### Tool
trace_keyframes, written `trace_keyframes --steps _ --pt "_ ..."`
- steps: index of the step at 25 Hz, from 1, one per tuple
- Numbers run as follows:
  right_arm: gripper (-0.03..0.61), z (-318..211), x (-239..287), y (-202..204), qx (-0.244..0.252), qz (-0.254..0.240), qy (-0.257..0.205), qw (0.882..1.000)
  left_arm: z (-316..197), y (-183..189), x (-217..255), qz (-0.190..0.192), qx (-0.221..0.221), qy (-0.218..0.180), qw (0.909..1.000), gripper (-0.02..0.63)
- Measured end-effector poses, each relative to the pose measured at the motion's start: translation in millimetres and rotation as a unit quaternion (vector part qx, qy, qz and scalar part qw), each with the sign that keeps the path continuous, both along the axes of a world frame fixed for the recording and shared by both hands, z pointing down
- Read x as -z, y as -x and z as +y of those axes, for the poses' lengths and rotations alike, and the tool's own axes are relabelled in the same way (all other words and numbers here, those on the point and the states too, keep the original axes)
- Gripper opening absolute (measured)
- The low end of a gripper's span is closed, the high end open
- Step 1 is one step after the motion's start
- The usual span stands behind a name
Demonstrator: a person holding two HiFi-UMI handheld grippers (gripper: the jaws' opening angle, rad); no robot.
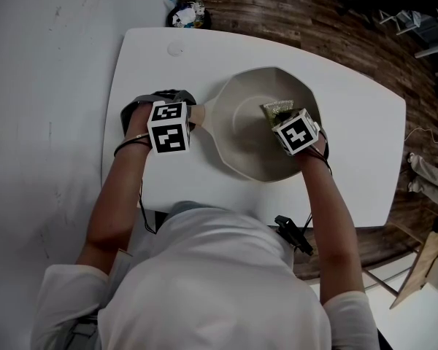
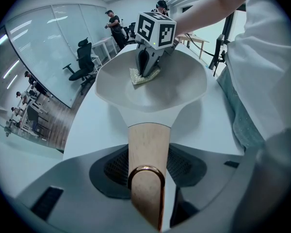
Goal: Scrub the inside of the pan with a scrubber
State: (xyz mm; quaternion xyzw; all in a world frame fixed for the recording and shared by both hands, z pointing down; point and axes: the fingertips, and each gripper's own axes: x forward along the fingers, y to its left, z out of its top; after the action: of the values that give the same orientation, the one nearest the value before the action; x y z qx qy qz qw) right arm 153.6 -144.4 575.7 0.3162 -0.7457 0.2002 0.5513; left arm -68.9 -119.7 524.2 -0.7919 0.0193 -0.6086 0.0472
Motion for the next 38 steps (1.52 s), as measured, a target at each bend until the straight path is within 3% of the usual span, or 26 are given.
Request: trace_keyframes --steps 8,17,27,31,38 --pt "0.026 -16.8 0.3 10.9 -0.044 -0.064 -0.027 0.997 -0.4 0.0 -0.6 0.000 -0.002 0.000 1.0000 0.210" --pt "0.026 -16.2 4.6 40.6 0.003 -0.144 -0.028 0.989 0.0 -0.5 0.0 -0.001 -0.002 0.001 1.0000 0.210" --pt "0.026 16.1 4.8 62.9 0.094 -0.158 0.025 0.983 0.1 -0.4 -0.2 0.002 0.000 0.004 1.0000 0.210" --pt "0.026 30.9 3.5 59.8 0.125 -0.123 0.043 0.984 0.7 -0.9 0.4 0.004 -0.001 0.006 1.0000 0.210" --pt "0.026 40.0 0.6 44.9 0.126 -0.083 0.064 0.986 0.7 0.0 -0.7 0.004 0.000 0.006 1.0000 0.210"
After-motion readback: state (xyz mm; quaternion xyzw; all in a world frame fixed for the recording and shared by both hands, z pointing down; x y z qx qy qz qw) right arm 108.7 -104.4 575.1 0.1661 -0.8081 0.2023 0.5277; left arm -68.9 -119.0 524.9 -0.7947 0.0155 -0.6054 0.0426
